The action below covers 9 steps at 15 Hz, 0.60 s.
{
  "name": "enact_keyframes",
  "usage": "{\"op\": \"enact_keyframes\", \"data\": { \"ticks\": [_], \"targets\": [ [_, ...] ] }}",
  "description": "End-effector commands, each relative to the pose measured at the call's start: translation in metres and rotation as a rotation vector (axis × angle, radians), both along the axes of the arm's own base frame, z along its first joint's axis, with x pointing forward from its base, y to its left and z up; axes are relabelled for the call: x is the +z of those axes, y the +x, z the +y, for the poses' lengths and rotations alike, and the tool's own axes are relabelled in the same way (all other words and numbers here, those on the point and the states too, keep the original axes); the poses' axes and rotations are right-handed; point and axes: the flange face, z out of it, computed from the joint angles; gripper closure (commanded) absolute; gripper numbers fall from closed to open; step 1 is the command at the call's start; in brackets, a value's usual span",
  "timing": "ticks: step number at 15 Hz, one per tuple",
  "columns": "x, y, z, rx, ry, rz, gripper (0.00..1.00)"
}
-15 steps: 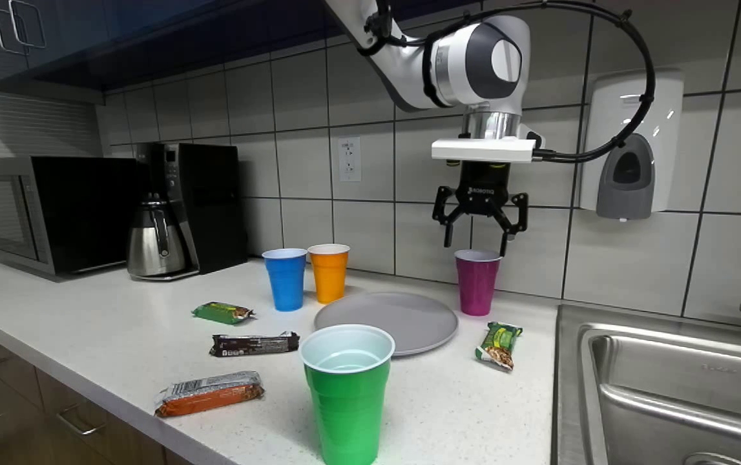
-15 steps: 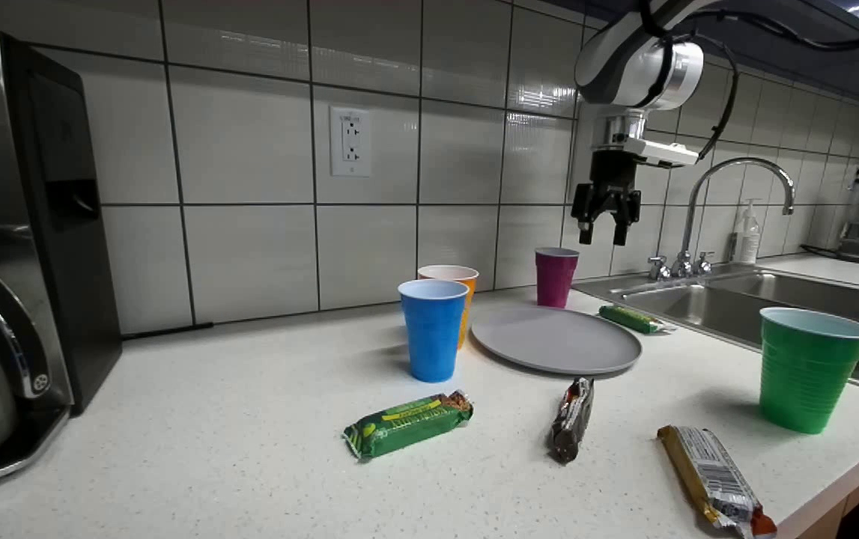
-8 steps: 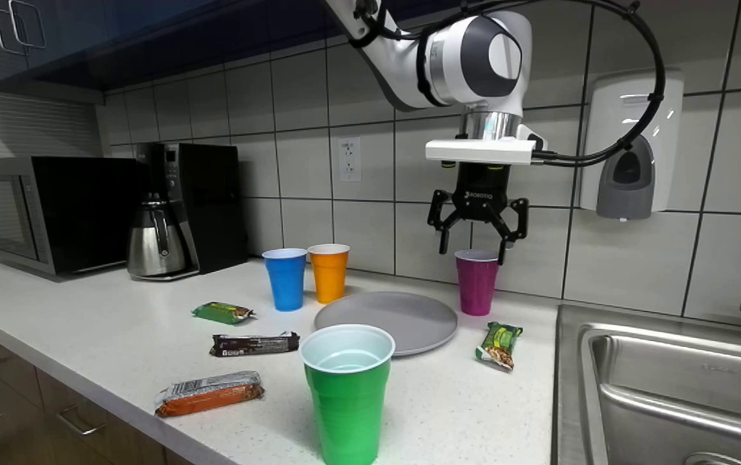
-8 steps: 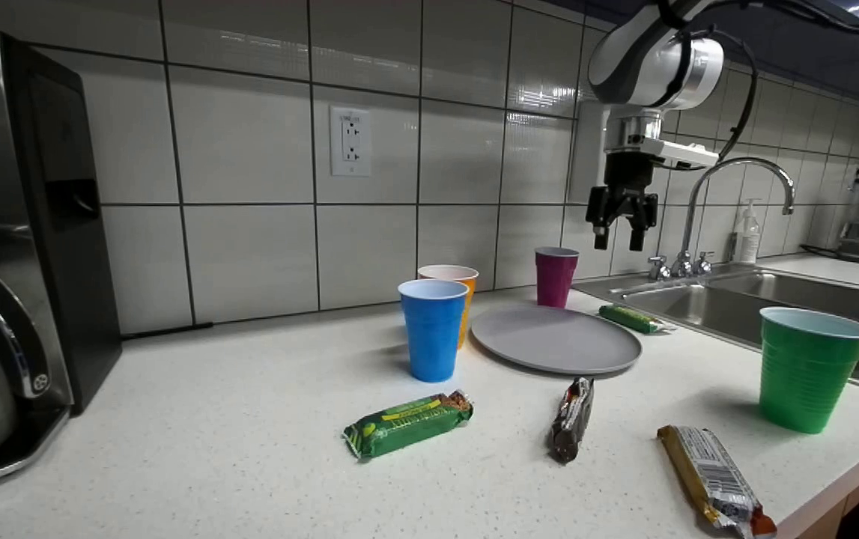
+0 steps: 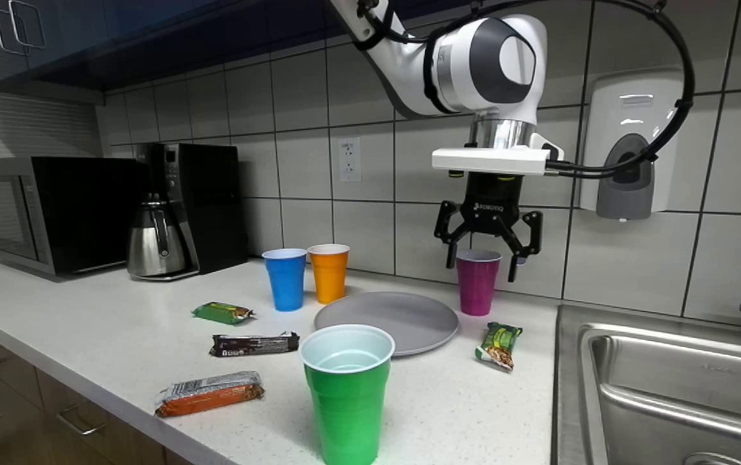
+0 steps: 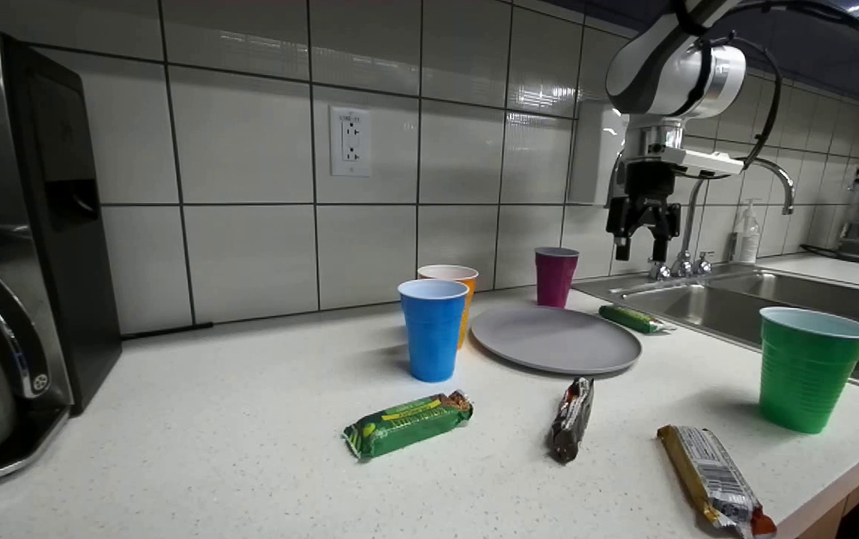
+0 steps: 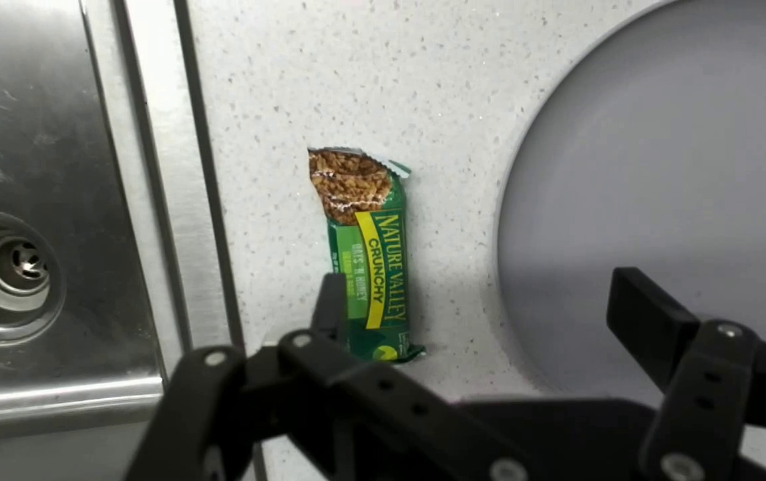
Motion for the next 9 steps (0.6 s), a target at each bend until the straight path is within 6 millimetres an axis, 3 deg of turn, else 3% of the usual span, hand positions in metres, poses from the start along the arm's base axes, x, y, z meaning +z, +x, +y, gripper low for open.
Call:
{"op": "enact_keyframes", "data": {
  "ticks": [1, 9],
  "targets": [
    [0.0, -0.016, -0.004, 0.016, -0.009, 0.001, 0.0],
    [-0.02, -0.014, -0.012, 0.04, -0.051, -0.022, 0.0]
  ]
}}
